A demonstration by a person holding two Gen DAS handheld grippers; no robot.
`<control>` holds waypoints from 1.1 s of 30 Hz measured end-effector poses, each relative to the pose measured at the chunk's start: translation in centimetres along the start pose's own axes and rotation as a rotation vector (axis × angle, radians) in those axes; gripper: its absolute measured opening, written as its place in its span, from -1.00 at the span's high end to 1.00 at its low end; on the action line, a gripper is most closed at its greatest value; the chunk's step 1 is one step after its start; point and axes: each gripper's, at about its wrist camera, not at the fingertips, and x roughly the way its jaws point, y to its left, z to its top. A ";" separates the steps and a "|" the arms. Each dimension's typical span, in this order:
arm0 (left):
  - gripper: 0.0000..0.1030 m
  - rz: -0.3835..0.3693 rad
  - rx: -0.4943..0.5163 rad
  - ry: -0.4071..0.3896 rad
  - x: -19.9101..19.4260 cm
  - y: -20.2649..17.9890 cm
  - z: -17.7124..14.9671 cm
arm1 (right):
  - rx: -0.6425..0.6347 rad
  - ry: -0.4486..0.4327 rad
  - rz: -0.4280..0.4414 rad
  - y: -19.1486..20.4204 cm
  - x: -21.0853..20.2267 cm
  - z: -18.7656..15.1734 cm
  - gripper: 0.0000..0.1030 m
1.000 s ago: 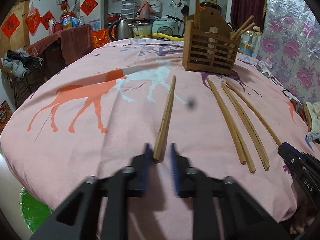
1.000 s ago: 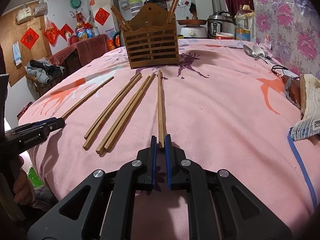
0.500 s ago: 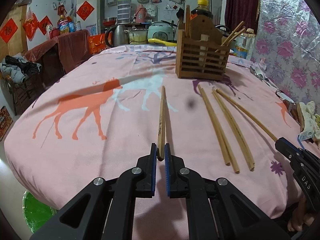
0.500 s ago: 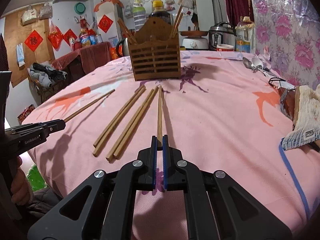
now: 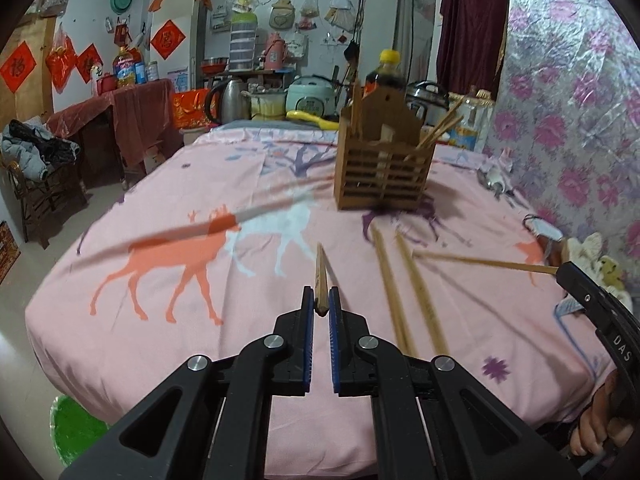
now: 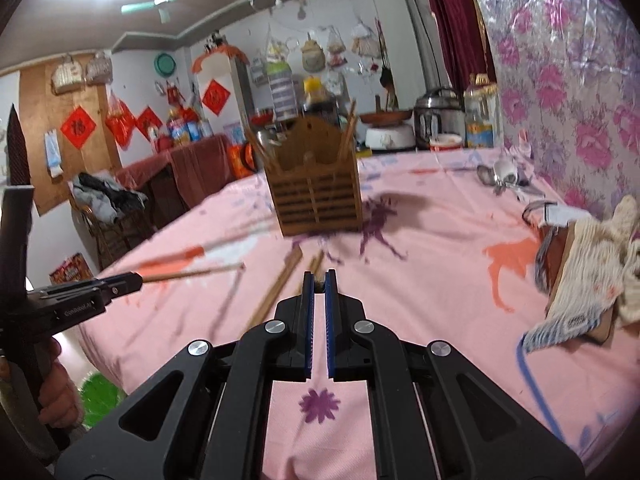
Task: Organize utensils
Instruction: 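Lower both chopsticks into the wooden holder and open both tools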
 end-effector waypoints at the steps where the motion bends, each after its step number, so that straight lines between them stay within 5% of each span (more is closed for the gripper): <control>1: 0.85 -0.001 0.004 -0.008 -0.4 -0.1 0.5 | 0.002 -0.014 0.006 0.0 -0.4 0.6 0.89; 6: 0.86 -0.041 0.009 -0.045 -2.5 -0.8 3.0 | 0.006 -0.058 0.023 0.0 -1.7 2.5 0.89; 17: 0.88 -0.117 0.005 0.014 -1.8 -1.0 4.0 | 0.036 -0.050 0.031 -0.3 -1.5 2.6 0.89; 18: 0.83 -0.129 0.006 0.021 -1.8 -0.9 3.6 | 0.039 -0.050 0.031 -0.3 -1.5 2.5 0.89; 21: 0.11 -0.114 0.027 0.055 -1.7 -0.6 1.0 | 0.048 -0.046 0.034 -0.5 -1.3 2.3 0.89; 27: 0.12 -0.070 0.044 0.205 0.9 0.4 -6.0 | 0.046 -0.046 0.036 -0.6 -1.3 2.2 0.89; 33: 0.49 -0.080 0.052 0.268 2.4 1.0 -8.7 | 0.054 -0.048 0.035 -0.6 -1.4 2.2 0.89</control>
